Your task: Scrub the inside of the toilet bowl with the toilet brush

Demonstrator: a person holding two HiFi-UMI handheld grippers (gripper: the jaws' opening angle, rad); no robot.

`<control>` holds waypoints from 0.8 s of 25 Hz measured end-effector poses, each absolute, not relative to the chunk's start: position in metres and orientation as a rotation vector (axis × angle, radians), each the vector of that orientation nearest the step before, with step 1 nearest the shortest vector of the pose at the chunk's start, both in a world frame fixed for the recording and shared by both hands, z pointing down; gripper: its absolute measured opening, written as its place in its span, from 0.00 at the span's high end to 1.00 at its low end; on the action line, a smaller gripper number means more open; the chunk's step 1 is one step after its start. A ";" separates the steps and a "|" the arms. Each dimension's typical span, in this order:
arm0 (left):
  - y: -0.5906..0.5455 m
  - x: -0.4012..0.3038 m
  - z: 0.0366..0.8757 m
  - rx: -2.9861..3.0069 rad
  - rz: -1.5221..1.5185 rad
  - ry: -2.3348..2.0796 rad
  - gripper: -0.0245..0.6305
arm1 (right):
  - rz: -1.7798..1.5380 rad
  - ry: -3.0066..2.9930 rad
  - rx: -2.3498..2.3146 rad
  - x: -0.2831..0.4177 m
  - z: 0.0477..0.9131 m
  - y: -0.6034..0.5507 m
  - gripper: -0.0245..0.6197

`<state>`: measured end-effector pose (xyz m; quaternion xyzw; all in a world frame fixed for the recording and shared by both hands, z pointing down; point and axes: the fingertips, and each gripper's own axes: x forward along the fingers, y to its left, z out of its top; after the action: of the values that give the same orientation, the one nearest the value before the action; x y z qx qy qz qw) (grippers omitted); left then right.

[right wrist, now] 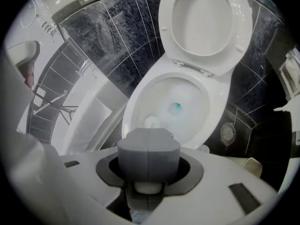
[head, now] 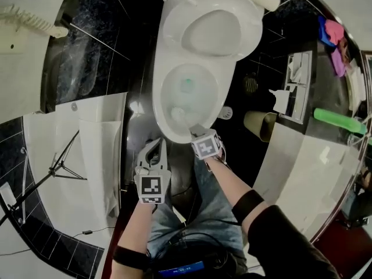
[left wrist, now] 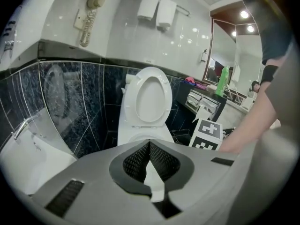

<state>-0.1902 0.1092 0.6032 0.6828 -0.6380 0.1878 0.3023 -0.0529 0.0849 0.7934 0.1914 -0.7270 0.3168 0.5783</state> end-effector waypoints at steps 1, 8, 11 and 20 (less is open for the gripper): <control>0.111 -0.194 0.604 1.815 0.501 -1.694 0.96 | 0.734 -1.721 0.435 -0.062 0.793 0.086 0.68; 0.116 -0.213 0.606 1.805 0.493 -1.712 0.96 | 0.695 -1.818 0.445 -0.113 0.781 0.063 0.68; 0.113 -0.217 0.607 1.790 0.485 -1.720 0.96 | 0.698 -1.861 0.462 -0.132 0.777 0.045 0.68; 0.103 -0.219 0.614 1.796 0.498 -1.720 0.96 | 0.698 -1.885 0.551 -0.155 0.791 -0.015 0.68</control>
<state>-0.2190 0.1029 0.6141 0.6759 -0.6474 0.1873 0.2982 -0.1547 -0.0146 0.7912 0.2281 -0.7809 0.2894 0.5044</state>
